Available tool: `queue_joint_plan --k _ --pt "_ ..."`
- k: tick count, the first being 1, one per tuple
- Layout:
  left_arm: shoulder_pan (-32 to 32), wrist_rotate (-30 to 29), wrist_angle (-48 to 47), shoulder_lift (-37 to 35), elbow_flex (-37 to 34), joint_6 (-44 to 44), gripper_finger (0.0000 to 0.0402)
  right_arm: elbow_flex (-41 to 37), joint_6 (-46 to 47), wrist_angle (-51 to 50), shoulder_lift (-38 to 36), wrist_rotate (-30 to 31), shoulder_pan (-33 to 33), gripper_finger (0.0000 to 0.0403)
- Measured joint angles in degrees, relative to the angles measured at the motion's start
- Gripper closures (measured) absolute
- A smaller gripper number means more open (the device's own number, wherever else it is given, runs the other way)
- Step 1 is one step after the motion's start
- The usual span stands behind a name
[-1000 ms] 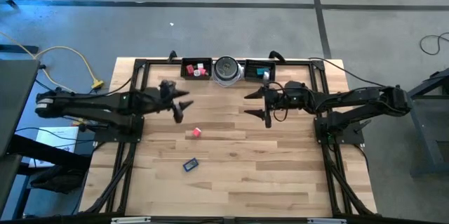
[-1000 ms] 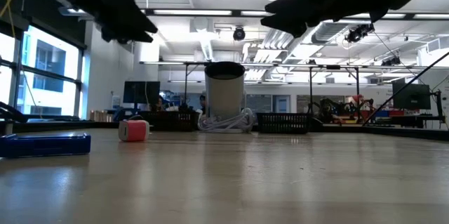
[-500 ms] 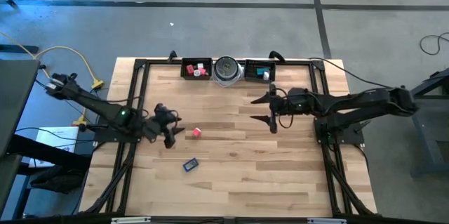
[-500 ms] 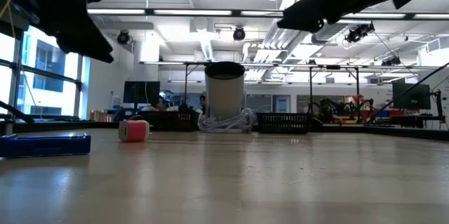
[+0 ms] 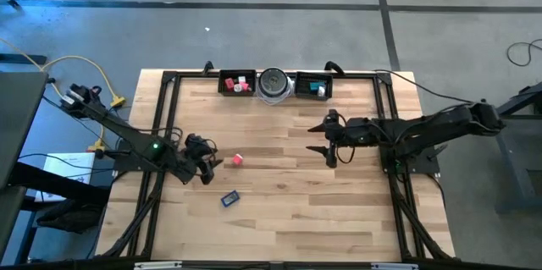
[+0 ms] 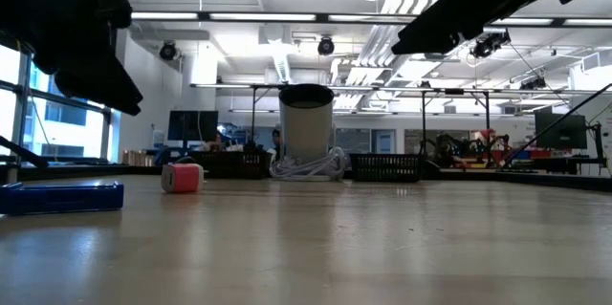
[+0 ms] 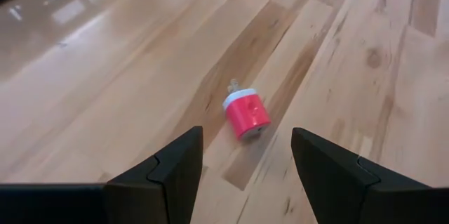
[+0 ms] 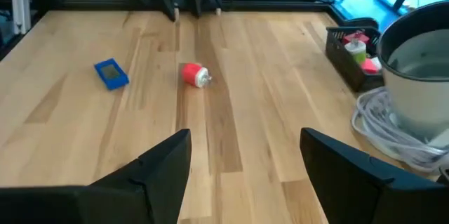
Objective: Pick & Place Office items
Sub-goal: Put the pink charger adapter into the left black basket
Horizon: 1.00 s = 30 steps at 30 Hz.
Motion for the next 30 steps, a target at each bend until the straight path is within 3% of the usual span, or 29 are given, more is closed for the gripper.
queue_joint_plan --k 8,14,21,30 --pt "3.1 1.5 11.2 10.3 0.0 2.9 0.019 0.0 0.1 2.3 3.0 2.0 0.9 0.0149" --pt "9.5 9.6 17.2 14.6 0.0 7.4 0.019 0.0 -0.4 3.8 3.8 1.7 1.0 0.0149" --pt "15.8 16.9 19.0 15.9 0.1 8.0 0.019 0.0 -0.5 3.8 3.8 1.6 0.9 0.0149" --pt "16.5 21.1 23.0 15.8 0.1 8.2 0.019 0.0 -1.1 3.8 3.8 1.6 0.9 0.0149"
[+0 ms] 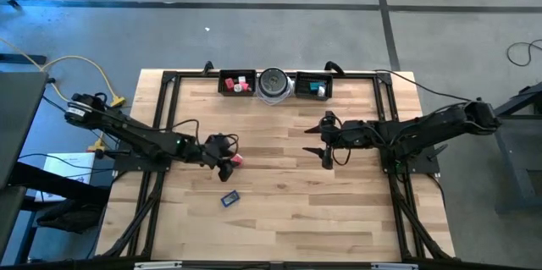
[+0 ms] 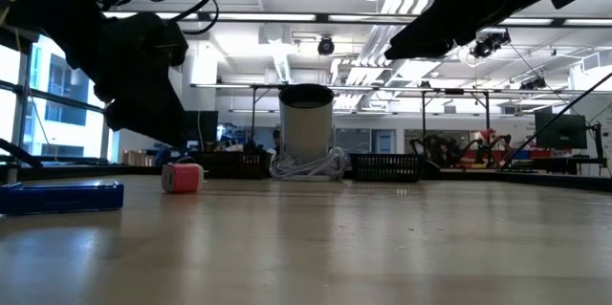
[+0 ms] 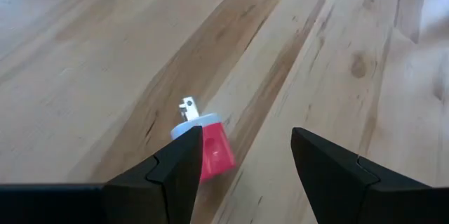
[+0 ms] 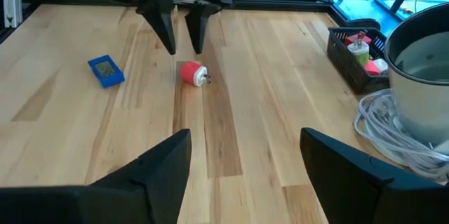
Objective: Pick & Place Office items
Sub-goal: Put the pink charger adapter into the left black basket
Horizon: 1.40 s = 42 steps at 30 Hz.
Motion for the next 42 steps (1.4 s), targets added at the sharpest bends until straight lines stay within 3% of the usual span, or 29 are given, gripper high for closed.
queue_joint_plan --k 29,34,38,42 --pt "2.6 2.8 0.2 16.6 5.7 -0.3 0.0192 0.0 -0.2 -0.2 0.0 0.0 0.0 0.0149" --pt "2.6 2.6 0.2 16.7 5.7 1.0 0.0219 0.0 -0.2 -0.5 0.0 -0.1 0.0 0.0149" --pt "2.6 2.2 0.2 16.8 5.7 2.4 0.0275 0.0 -0.2 -0.5 0.0 -0.1 0.0 0.0149" --pt "2.5 0.5 0.4 16.8 5.7 2.7 0.0276 0.0 0.0 -0.5 0.0 -0.1 0.0 0.0149"
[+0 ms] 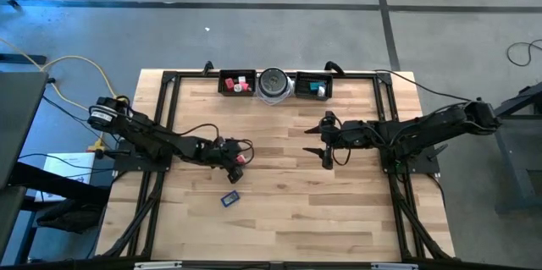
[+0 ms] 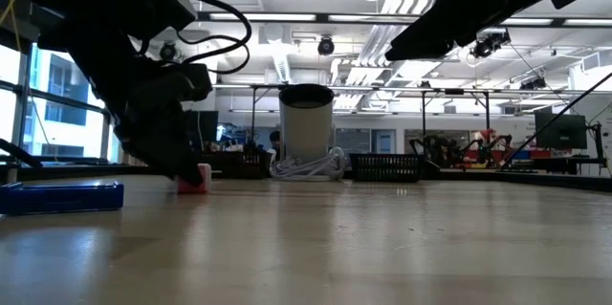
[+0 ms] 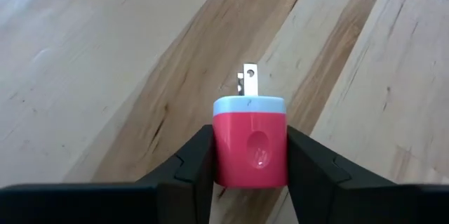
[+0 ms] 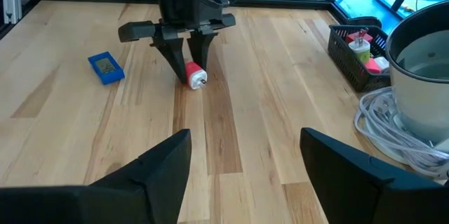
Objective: Pick & Place Office items
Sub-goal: Put the pink charger adapter into the left black basket
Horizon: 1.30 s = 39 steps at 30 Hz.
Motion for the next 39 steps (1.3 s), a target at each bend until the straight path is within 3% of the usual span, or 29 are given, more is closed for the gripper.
queue_joint_plan --k 13,23,30,39 --pt "0.0 -7.8 10.5 -1.1 0.0 10.7 0.0276 0.0 0.0 1.2 0.0 0.0 0.0 0.0149" --pt "-1.1 -13.0 19.2 -15.1 0.0 29.3 0.0276 0.0 -1.0 6.7 0.0 -1.7 -0.1 0.0149" --pt "-4.5 -12.6 28.6 -20.1 0.0 41.6 0.0276 -0.1 -3.1 19.5 3.2 -10.7 -1.9 0.0149" --pt "-4.7 -5.5 38.1 -17.8 0.0 46.8 0.0276 -0.1 -2.5 46.2 18.6 -20.9 -6.0 0.0149"
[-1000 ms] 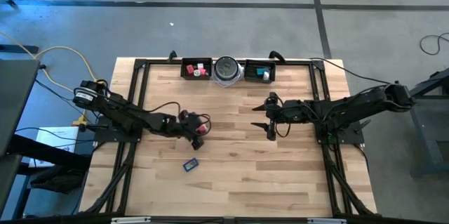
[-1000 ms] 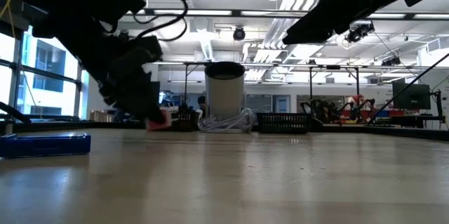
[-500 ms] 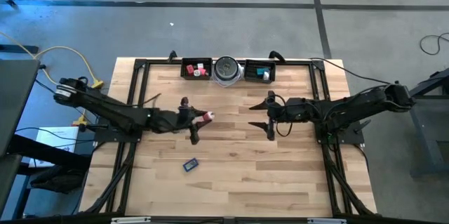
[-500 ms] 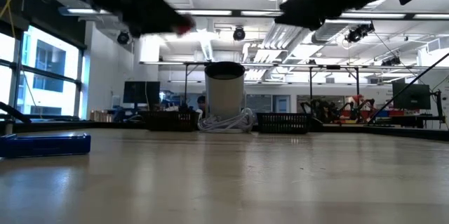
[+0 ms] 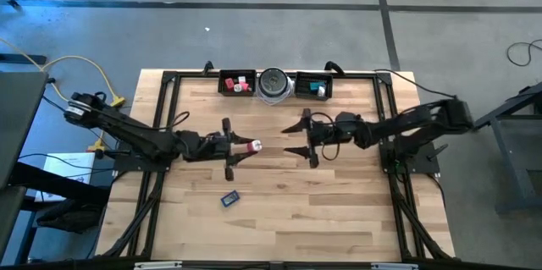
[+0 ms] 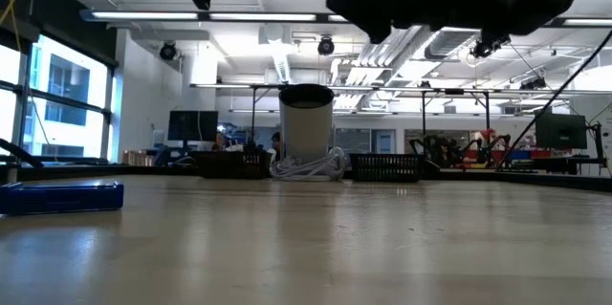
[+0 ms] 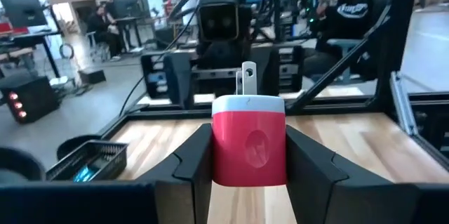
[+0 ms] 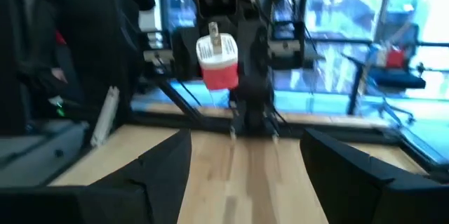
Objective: Pick & Place Office items
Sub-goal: Put the pink charger adapter into the left black basket
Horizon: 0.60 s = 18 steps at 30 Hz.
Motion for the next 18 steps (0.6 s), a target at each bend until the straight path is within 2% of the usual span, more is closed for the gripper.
queue_joint_plan --k 4,7,18 --pt "1.4 4.8 2.0 0.8 0.0 -0.1 0.0276 0.0 0.6 9.3 3.8 -4.3 -0.5 0.0149" --pt "2.7 7.4 4.5 2.2 0.0 -0.6 0.0276 0.0 0.3 12.9 4.0 -5.7 -0.4 0.0149" --pt "7.1 16.4 18.5 10.7 0.1 -0.9 0.0276 0.1 1.1 14.3 4.0 -5.5 -0.4 0.0149"
